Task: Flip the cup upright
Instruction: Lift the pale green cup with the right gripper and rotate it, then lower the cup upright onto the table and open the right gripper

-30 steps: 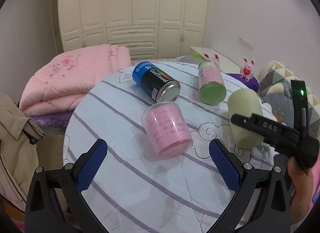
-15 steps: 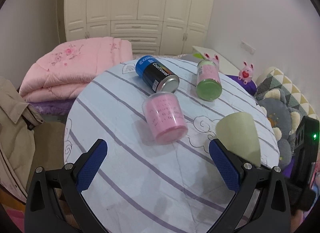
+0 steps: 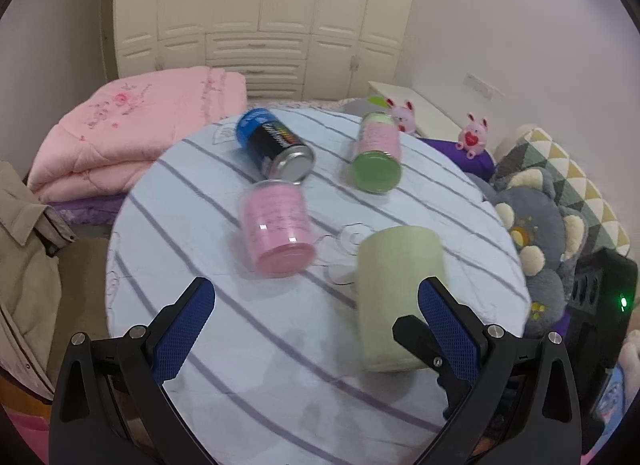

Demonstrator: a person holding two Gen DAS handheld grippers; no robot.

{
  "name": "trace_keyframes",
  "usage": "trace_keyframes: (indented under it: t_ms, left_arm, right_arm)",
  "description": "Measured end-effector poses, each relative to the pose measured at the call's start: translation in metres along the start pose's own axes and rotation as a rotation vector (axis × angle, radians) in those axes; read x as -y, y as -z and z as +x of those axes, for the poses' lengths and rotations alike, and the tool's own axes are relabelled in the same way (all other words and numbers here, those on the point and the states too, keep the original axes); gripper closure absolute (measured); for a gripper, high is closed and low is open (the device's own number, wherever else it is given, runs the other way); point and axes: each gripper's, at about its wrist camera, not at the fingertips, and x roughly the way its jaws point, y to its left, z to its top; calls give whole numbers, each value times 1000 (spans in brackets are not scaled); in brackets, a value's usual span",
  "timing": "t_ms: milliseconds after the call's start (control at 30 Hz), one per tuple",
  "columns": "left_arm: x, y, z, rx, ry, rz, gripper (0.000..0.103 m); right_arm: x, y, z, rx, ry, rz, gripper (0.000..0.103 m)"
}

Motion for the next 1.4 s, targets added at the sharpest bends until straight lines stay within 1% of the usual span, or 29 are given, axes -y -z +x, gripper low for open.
trace_keyframes:
  t_ms: [133,200,300,367,533,600,733,967,1033,1067,1100,1167,1267,1400]
  left_arm:
    - [19,-3,6,-26,23,10,0]
    - [31,-5,16,-67,36,18,0]
    - [45,-6,33,-139,60,17,0]
    - [54,-6,43,-175,68,15,0]
    - [75,-7,64,-229,27,39,0]
    - [80,-8,73,-251,9,45,0]
    - [85,-9,91,-293,-30,52,0]
    - [84,-14,113,-348,-86,54,0]
    - [82,-14,116,-347,-90,46,3]
    - [82,-14,117,-352,-93,49,13]
    - [83,-13,120,-363,-93,56,19]
    - [82,-13,121,-365,-80,55,23]
    - [79,-15,116,-341,-70,45,23]
    - [75,-22,101,-245,-70,40,23]
  right_arm:
    - [9,1,-23,56,-8,-16,22]
    - [13,4,-31,80,26,-23,22]
    - [20,6,-44,120,119,-40,22]
    - [24,7,-49,126,158,-49,22]
    - [39,7,-49,113,251,-75,22]
    - [42,8,-52,110,273,-81,22]
    - [52,7,-49,91,286,-66,22]
    - [59,8,-44,67,256,-44,22]
    - [59,8,-42,62,256,-43,22]
    - [59,8,-41,60,258,-42,22]
    - [59,8,-41,57,259,-42,22]
    - [60,8,-38,47,258,-39,22]
    - [58,9,-36,41,260,-42,22]
    - [56,9,-34,40,255,-43,22]
